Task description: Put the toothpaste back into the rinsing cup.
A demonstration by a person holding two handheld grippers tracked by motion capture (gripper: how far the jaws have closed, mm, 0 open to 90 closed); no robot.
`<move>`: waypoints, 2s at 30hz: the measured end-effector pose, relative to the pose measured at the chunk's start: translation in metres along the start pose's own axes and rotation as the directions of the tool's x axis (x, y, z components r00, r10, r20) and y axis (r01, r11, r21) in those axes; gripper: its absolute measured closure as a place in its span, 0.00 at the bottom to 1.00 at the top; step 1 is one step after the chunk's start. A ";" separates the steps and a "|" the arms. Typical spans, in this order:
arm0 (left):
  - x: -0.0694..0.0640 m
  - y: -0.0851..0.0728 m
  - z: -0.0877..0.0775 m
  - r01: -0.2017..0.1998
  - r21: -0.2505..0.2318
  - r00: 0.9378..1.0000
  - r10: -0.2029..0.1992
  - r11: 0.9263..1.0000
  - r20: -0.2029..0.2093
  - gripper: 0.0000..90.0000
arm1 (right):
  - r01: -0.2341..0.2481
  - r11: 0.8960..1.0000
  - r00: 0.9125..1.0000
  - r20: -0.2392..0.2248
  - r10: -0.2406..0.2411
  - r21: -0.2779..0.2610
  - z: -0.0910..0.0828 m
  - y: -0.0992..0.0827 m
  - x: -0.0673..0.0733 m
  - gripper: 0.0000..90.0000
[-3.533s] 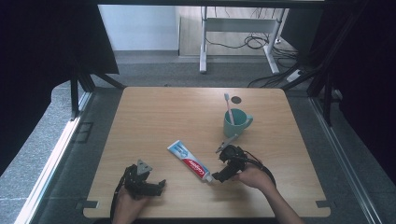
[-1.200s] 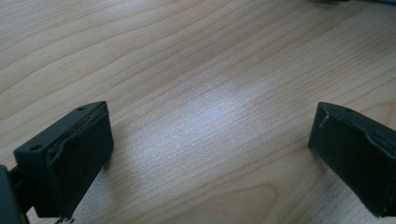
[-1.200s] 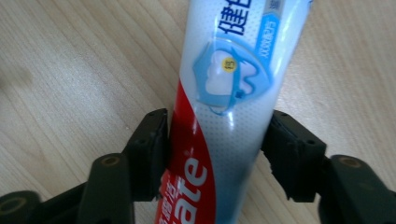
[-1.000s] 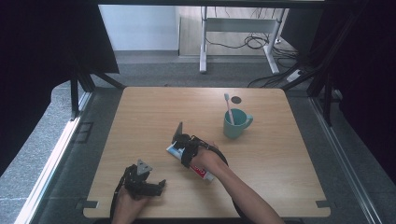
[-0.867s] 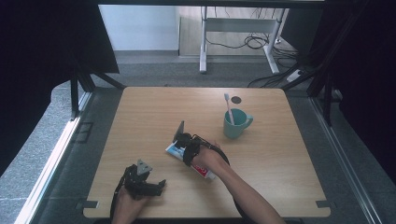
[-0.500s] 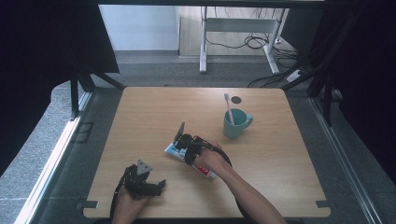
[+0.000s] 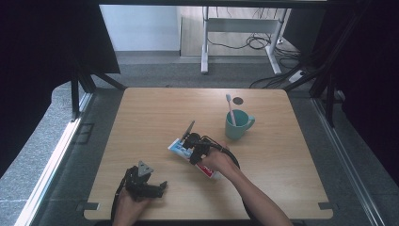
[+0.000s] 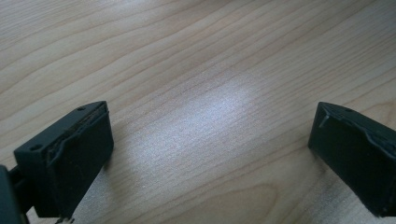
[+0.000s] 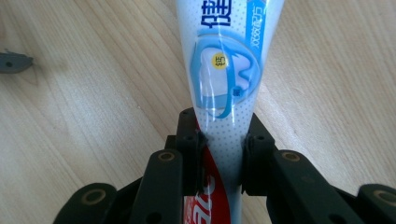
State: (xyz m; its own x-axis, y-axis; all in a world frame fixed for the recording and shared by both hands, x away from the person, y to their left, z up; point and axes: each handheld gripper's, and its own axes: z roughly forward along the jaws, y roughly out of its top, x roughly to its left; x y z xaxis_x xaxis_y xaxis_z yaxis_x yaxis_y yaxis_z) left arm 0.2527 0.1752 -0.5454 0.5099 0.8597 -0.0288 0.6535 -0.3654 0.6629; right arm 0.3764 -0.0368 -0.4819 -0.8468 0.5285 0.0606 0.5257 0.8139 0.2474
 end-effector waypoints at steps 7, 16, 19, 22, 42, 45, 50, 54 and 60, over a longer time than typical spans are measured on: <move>0.000 0.000 0.000 0.000 0.000 1.000 0.000 1.000 0.000 0.00 | -0.007 0.998 1.000 -0.018 0.006 -0.063 -0.011 -0.011 -0.006 0.81; 0.000 0.000 0.000 0.000 -0.001 1.000 0.000 1.000 0.001 0.00 | -0.015 0.988 1.000 -0.016 0.013 -0.153 -0.024 -0.023 -0.013 0.81; 0.000 0.000 0.000 0.000 0.000 1.000 0.000 1.000 0.002 0.00 | -0.024 0.983 1.000 -0.014 0.022 -0.184 -0.026 -0.026 -0.014 0.81; 0.000 0.000 0.000 0.001 -0.002 1.000 -0.001 1.000 0.000 0.00 | -0.026 0.978 1.000 -0.004 0.026 -0.207 -0.029 -0.029 -0.015 0.81; 0.000 0.000 0.000 -0.003 -0.002 1.000 0.003 1.000 0.001 0.00 | -0.065 0.931 0.996 0.030 0.081 -0.359 -0.050 -0.051 -0.027 0.81; 0.000 0.000 0.000 -0.003 -0.002 1.000 0.003 1.000 0.001 0.00 | -0.068 0.922 0.996 0.031 0.086 -0.381 -0.052 -0.055 -0.029 0.81; 0.000 0.000 0.000 -0.003 -0.002 1.000 0.003 1.000 0.001 0.00 | -0.079 0.907 0.994 0.031 0.101 -0.413 -0.055 -0.063 -0.032 0.81; 0.000 0.000 0.000 -0.003 -0.002 1.000 0.003 1.000 0.001 0.00 | -0.081 0.896 0.993 0.039 0.109 -0.437 -0.057 -0.068 -0.035 0.81; 0.000 0.000 0.000 -0.003 -0.002 1.000 0.003 1.000 0.001 0.00 | -0.097 0.875 0.991 0.035 0.129 -0.474 -0.063 -0.076 -0.041 0.81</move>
State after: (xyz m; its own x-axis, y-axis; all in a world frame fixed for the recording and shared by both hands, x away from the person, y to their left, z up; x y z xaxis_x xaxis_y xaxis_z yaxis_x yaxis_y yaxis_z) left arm 0.2529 0.1753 -0.5455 0.5126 0.8582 -0.0272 0.6507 -0.3676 0.6644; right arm 0.3657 -0.1355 -0.4421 -0.7686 0.6371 0.0584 0.5040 0.5467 0.6687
